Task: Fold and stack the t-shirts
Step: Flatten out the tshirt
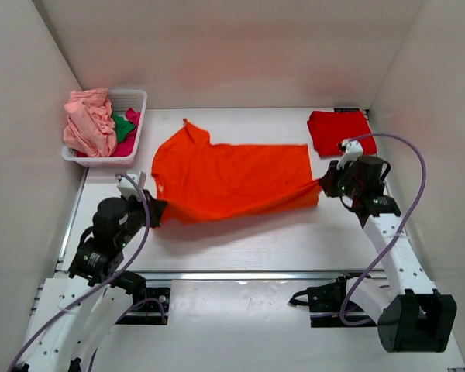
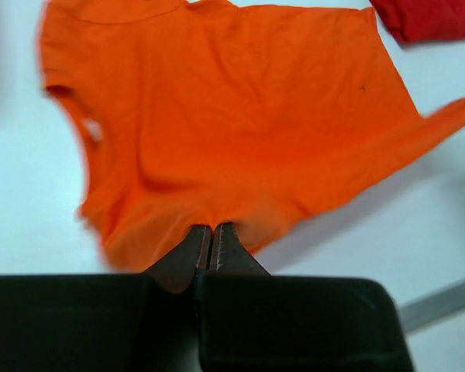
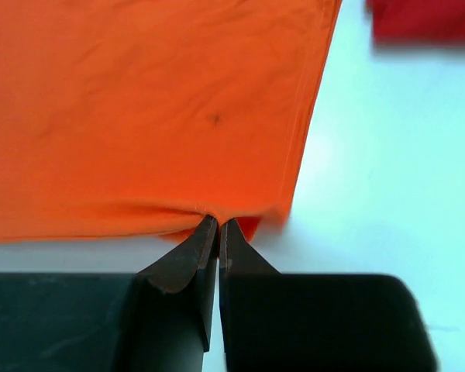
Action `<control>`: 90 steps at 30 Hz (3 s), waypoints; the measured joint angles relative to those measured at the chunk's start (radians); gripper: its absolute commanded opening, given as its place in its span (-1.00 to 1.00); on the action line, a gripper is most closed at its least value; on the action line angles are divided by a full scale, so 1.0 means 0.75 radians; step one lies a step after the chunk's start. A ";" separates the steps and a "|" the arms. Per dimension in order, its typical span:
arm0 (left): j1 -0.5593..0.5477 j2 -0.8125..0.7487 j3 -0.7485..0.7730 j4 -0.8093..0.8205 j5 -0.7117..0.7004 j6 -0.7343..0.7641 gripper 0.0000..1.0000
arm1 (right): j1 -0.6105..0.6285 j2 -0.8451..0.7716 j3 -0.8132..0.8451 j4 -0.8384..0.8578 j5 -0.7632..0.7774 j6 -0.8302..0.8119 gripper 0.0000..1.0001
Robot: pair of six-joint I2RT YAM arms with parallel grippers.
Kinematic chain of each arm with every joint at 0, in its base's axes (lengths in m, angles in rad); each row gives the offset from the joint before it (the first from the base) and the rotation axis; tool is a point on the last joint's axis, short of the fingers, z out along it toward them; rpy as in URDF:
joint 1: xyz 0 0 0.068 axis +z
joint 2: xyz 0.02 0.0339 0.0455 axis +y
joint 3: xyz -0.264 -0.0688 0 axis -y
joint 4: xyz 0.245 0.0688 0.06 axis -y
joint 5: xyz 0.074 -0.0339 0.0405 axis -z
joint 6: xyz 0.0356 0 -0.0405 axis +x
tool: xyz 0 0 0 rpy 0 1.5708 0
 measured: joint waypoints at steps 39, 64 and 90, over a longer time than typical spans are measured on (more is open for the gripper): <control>0.062 0.413 0.005 -0.067 0.039 -0.238 -1.00 | -0.124 -0.115 -0.227 -0.668 -0.015 0.390 -1.00; 0.128 0.675 0.090 0.119 -0.019 -0.090 -1.00 | -0.189 0.205 -0.127 -0.564 -0.010 0.349 -1.00; 0.186 0.744 0.117 0.165 -0.062 -0.050 -1.00 | -0.191 0.363 -0.041 -0.384 -0.031 0.285 -1.00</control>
